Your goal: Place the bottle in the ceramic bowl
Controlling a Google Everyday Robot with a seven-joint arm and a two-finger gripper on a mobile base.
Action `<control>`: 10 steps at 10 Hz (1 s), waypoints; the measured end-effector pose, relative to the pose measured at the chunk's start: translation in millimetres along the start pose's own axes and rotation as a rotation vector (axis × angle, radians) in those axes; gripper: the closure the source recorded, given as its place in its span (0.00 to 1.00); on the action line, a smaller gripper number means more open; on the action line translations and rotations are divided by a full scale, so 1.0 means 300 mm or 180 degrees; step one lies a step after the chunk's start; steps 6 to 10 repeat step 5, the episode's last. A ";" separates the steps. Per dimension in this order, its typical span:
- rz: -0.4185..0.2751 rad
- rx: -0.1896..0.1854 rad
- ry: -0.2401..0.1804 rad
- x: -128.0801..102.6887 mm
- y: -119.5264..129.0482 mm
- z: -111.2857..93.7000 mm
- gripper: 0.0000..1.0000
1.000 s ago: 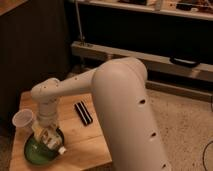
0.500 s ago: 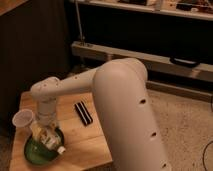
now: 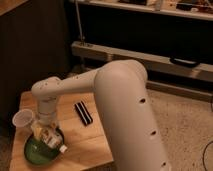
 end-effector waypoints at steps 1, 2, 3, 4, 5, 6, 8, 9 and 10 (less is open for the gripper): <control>-0.0036 -0.0114 -0.0027 0.001 -0.002 -0.002 0.20; -0.0086 -0.0259 -0.0071 0.003 -0.008 -0.007 0.20; -0.0122 -0.0323 -0.0087 0.002 -0.005 -0.006 0.20; -0.0132 -0.0331 -0.0088 0.001 -0.002 -0.005 0.20; -0.0138 -0.0334 -0.0085 0.000 0.002 -0.003 0.20; -0.0138 -0.0334 -0.0085 0.000 0.002 -0.003 0.20; -0.0138 -0.0334 -0.0085 0.000 0.002 -0.003 0.20; -0.0138 -0.0334 -0.0085 0.000 0.002 -0.003 0.20; -0.0138 -0.0334 -0.0085 0.000 0.002 -0.003 0.20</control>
